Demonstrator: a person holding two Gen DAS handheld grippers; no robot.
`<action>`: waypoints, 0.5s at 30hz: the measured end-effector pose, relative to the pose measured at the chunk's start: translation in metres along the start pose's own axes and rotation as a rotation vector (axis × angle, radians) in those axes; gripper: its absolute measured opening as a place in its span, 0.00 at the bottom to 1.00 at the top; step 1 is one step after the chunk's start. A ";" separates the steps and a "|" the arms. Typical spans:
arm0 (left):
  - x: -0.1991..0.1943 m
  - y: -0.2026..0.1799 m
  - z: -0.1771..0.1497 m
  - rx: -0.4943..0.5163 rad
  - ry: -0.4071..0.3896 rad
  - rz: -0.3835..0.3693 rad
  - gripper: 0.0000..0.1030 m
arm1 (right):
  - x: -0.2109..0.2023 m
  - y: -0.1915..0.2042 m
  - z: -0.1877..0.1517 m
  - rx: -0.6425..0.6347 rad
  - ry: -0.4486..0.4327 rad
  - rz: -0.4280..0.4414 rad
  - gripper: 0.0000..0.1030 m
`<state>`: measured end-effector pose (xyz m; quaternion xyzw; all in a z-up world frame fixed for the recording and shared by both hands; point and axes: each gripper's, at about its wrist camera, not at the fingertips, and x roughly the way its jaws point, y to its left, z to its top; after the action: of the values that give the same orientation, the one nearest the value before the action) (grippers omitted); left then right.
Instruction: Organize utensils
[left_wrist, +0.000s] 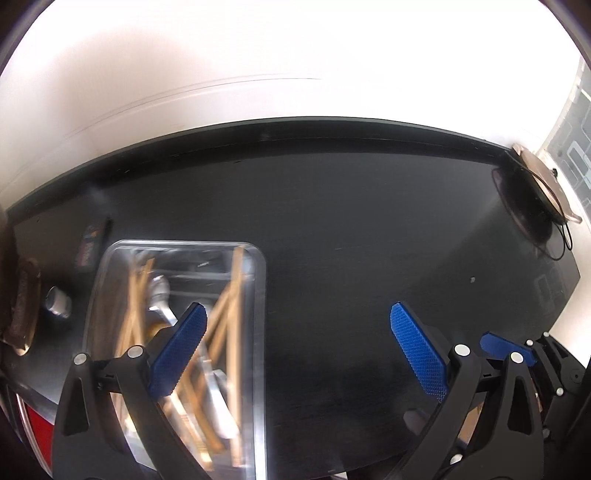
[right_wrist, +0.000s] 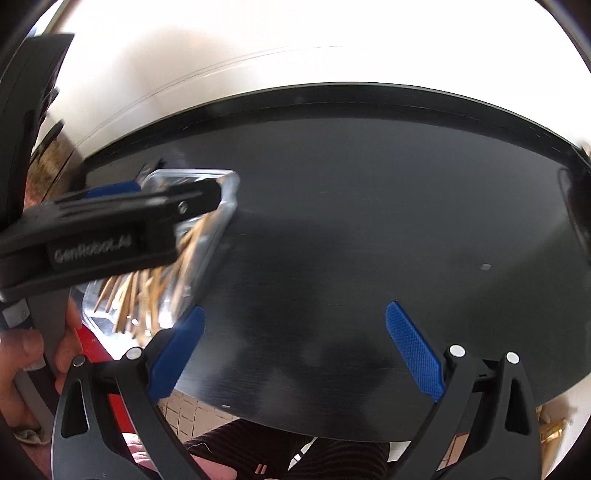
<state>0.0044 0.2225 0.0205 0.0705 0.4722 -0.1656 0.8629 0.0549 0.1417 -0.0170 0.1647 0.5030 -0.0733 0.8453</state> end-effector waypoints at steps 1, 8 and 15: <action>0.002 -0.011 0.002 0.006 0.002 -0.003 0.94 | -0.002 -0.011 0.001 0.009 0.001 -0.006 0.92; 0.019 -0.081 0.016 0.035 0.013 -0.022 0.94 | -0.014 -0.082 0.002 0.064 0.007 -0.044 0.92; 0.039 -0.152 0.035 0.042 0.021 -0.046 0.94 | -0.032 -0.155 0.009 0.077 -0.018 -0.093 0.92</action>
<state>-0.0016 0.0624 0.0120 0.0795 0.4791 -0.1944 0.8523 0.0017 -0.0079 -0.0174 0.1728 0.4991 -0.1335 0.8386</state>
